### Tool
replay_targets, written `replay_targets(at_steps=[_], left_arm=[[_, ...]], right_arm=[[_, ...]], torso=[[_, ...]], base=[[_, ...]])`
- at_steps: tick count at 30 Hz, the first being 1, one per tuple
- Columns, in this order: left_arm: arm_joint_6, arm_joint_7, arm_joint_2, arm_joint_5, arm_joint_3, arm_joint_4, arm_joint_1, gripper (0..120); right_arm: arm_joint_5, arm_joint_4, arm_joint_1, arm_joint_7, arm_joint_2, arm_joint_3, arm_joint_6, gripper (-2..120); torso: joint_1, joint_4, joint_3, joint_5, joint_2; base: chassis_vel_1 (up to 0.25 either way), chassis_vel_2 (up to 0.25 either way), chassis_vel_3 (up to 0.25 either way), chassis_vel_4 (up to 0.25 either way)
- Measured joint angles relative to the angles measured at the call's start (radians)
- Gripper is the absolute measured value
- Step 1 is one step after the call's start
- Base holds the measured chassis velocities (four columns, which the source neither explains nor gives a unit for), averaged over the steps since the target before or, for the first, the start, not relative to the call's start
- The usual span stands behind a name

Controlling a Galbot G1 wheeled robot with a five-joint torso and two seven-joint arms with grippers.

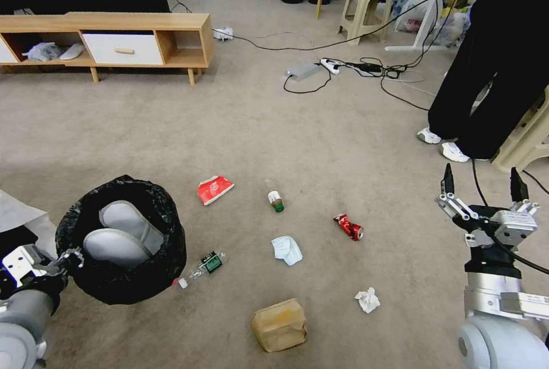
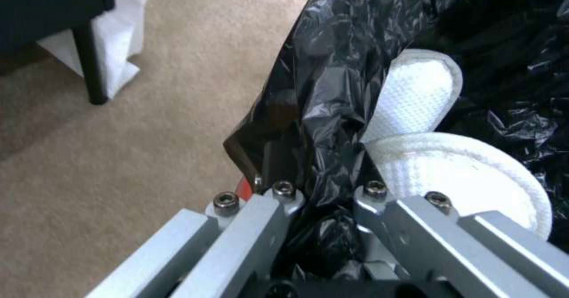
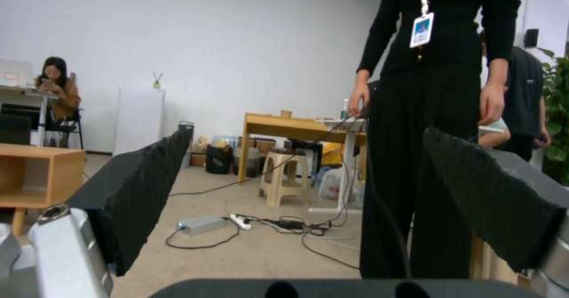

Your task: Pick up the trash bin and place the garbage on the floor into it.

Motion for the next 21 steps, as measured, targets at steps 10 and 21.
replay_targets(at_steps=[10, 21], left_arm=[[0.000, 0.000, 0.008, -0.001, 0.000, 0.002, -0.001, 4], [0.000, 0.000, 0.008, -0.001, -0.001, 0.004, -0.002, 4]], right_arm=[[0.001, 0.001, 0.003, 0.001, -0.001, -0.002, -0.002, 100], [0.004, -0.005, 0.005, 0.008, -0.016, -0.030, -0.006, 100]], torso=[[0.000, 0.0002, 0.000, -0.0004, 0.000], [0.000, 0.0000, 0.000, 0.0001, 0.000]], base=[[0.158, 0.156, -0.158, -0.154], [0.041, 0.035, -0.042, -0.039]])
